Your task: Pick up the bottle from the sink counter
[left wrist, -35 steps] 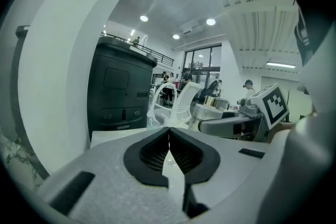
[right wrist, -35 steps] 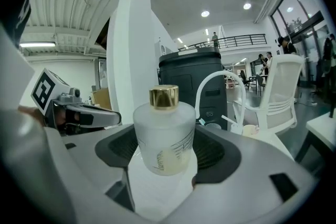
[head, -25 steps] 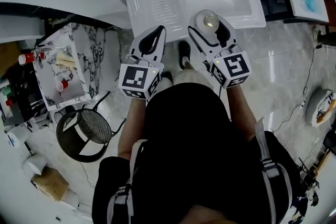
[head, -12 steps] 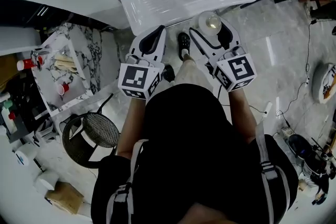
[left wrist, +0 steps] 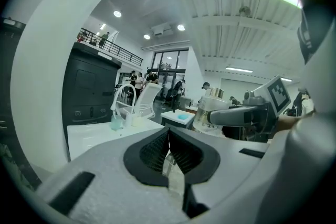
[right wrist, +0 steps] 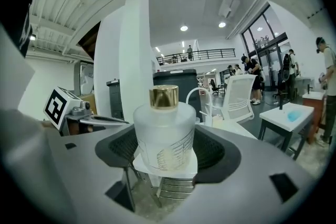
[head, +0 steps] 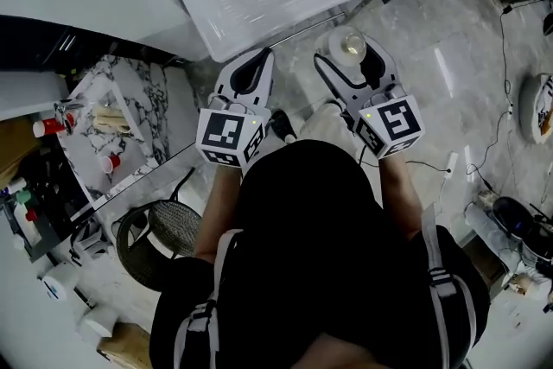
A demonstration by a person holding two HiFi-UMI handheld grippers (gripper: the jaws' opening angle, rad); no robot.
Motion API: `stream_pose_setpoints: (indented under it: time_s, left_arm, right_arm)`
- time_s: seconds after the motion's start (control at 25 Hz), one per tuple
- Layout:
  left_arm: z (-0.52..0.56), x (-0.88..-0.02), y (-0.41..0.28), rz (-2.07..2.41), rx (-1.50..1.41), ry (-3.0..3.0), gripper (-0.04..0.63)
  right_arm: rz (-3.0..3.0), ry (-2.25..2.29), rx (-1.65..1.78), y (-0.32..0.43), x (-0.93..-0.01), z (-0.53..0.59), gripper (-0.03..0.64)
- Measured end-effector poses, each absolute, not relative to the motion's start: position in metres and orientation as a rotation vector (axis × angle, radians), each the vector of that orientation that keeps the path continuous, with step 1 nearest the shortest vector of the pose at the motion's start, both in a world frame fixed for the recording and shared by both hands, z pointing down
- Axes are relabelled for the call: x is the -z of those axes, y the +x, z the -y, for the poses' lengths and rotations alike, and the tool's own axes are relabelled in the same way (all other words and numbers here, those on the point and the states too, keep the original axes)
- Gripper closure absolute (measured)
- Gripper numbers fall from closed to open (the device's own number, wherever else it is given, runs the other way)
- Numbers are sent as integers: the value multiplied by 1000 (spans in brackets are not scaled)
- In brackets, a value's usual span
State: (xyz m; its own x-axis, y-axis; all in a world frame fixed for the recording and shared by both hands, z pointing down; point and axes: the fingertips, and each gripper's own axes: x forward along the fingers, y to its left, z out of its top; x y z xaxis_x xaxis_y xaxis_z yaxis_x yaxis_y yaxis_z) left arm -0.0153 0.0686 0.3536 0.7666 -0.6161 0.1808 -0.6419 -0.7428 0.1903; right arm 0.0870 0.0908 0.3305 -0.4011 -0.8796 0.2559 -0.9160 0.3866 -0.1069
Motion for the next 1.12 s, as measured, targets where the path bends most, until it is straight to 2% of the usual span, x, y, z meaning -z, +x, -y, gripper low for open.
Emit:
stream_pose_setpoints:
  time_s: [1.12]
  left_arm:
    - [-86,-335,24,912,-138,2782,575]
  right_arm:
    - [2474,1686,-271,113,-311,-118,295]
